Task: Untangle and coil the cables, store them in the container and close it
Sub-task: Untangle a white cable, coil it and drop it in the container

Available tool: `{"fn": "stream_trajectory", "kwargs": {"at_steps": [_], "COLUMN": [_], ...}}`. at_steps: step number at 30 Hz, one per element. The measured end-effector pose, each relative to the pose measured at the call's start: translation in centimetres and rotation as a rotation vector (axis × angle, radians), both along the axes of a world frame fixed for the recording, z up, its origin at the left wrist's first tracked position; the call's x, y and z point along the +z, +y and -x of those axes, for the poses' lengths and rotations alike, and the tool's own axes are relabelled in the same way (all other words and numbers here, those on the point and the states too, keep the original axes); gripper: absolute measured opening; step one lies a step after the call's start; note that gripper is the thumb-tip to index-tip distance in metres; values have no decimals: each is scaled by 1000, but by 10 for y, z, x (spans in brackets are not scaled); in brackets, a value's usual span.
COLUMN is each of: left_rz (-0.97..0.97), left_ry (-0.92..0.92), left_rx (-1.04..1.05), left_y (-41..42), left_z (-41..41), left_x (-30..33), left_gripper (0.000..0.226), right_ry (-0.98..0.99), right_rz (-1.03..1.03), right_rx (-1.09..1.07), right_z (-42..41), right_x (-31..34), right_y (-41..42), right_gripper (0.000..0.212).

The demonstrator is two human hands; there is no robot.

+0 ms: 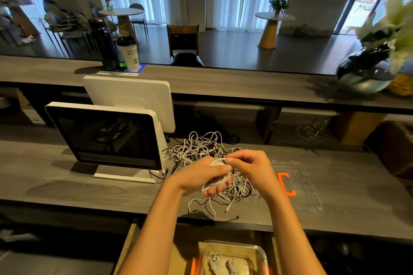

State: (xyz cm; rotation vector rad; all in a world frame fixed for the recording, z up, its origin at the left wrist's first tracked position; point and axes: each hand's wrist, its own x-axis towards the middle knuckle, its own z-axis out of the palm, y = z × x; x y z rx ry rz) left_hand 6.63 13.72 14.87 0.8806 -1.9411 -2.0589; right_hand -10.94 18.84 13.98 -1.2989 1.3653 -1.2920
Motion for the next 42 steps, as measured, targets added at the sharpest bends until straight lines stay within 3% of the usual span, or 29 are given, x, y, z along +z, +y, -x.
{"fn": "stream_trajectory", "kwargs": {"at_steps": [8,11,15,18,20,25,28,35,42], "left_rz": [42,-3,-177,-253,-282,-315,-206,37,340], "left_ry": [57,244,629,779,794,843,755,725,645], "left_rx": [642,898,1192,1235,1256,1350,1397,1291,1224], "left_y": [-5,-3,-9,-2,1,-7,-14,6,30], "left_z": [4,16,18,23,27,16,6,27,54], "left_x": [-5,-7,-3,5,8,15,16,14,-1], "left_gripper": [41,35,37,40,40,32,29,37,36], "right_ry": [65,98,129,261,187,67,165,54,19], "right_rz": [-31,-20,-105,-180,-187,-91,-32,-133,4], "right_rx": [-87,-96,-191,-157,-97,49,78,-30,-214], "right_z": [2,-14,-33,-42,-46,-37,-31,-48,-79], "right_x": [-8,-7,-15,-18,-14,-9,-6,17,13], "right_y": [-2,-4,-5,-7,-7,-2,2,1,-2], "right_gripper": [15,29,38,53,57,37,24,42,44]}}
